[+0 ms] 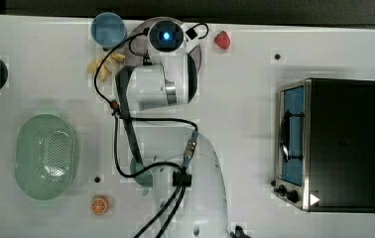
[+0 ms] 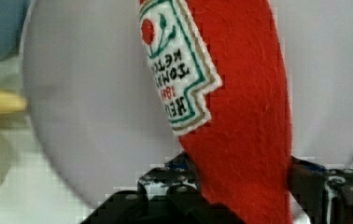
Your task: Pick ketchup from plate and place it on table.
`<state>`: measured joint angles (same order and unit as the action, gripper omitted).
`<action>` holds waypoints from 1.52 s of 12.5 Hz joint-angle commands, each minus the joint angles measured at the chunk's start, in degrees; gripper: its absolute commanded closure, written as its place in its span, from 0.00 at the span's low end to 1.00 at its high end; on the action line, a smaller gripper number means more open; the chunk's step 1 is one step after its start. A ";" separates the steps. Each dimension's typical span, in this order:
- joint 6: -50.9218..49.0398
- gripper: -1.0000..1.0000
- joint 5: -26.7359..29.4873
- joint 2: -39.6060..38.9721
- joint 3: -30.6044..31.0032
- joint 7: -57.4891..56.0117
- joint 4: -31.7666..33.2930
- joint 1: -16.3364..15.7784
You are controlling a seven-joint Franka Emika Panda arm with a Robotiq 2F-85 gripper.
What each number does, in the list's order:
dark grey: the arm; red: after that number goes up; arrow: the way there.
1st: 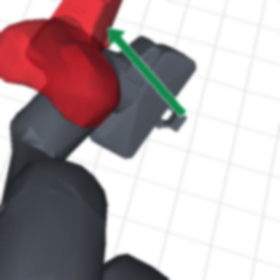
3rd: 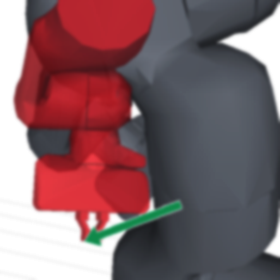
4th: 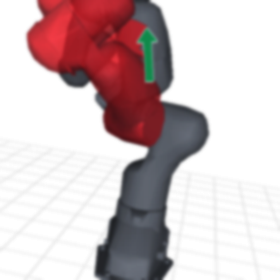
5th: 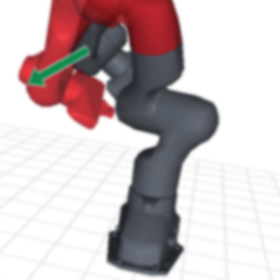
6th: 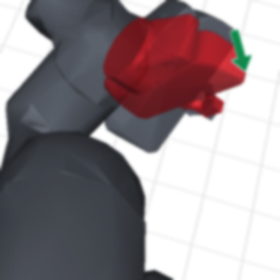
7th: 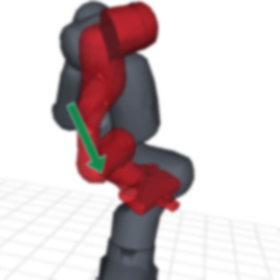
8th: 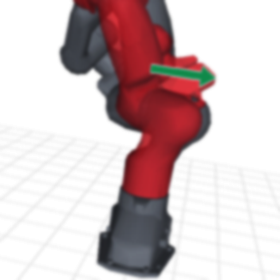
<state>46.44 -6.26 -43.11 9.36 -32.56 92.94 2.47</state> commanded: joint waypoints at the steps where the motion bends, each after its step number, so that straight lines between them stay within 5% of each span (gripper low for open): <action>1: -5.95 0.42 0.62 10.37 -0.23 3.60 -2.76 1.80; 10: -26.81 0.42 10.36 27.67 -2.74 3.69 -0.93 7.34; 19: -22.72 0.42 10.21 41.58 -5.35 11.09 21.35 7.07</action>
<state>22.24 4.24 -3.12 3.16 -26.45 112.63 9.99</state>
